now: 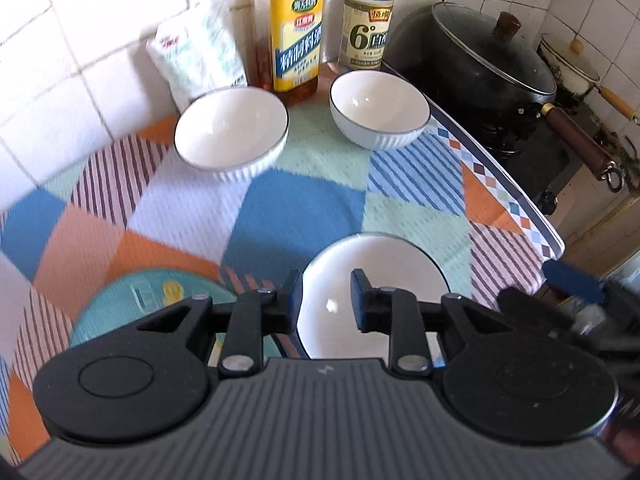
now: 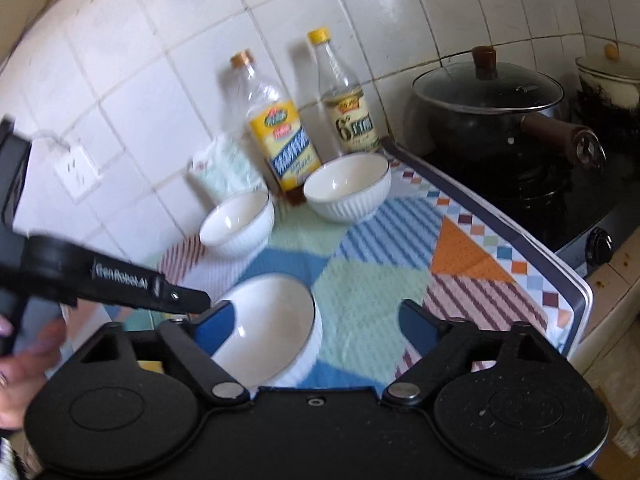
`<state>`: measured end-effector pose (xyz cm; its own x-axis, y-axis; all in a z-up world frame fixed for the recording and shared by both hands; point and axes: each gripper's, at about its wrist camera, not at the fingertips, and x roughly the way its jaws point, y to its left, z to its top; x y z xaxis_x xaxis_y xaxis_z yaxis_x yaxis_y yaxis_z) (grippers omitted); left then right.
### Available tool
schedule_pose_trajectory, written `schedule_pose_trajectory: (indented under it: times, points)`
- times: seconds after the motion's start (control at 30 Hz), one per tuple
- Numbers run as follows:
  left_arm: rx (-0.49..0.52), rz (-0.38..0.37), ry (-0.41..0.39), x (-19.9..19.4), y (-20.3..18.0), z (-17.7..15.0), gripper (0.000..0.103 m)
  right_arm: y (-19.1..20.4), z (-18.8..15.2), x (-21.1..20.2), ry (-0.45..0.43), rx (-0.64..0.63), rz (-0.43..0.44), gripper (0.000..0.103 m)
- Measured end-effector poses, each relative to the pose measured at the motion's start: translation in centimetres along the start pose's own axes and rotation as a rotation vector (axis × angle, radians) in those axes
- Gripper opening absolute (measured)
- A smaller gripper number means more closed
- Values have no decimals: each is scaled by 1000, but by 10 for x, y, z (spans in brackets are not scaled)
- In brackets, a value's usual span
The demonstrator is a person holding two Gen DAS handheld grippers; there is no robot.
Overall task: Organize plates and bowls
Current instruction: 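Open the right tool to release the bowl and withdraw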
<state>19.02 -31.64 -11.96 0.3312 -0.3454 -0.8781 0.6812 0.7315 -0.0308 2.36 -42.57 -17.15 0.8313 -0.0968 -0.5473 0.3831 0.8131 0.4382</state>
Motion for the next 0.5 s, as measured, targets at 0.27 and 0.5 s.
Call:
schedule_pose_trajectory:
  times: [0.27, 0.5]
  points:
    - [7, -40, -36, 22, 27, 35, 28, -7, 49, 27, -25, 45, -9, 71]
    - [-14, -39, -77, 39, 43, 63, 28, -16, 85, 71, -6, 11, 44, 71]
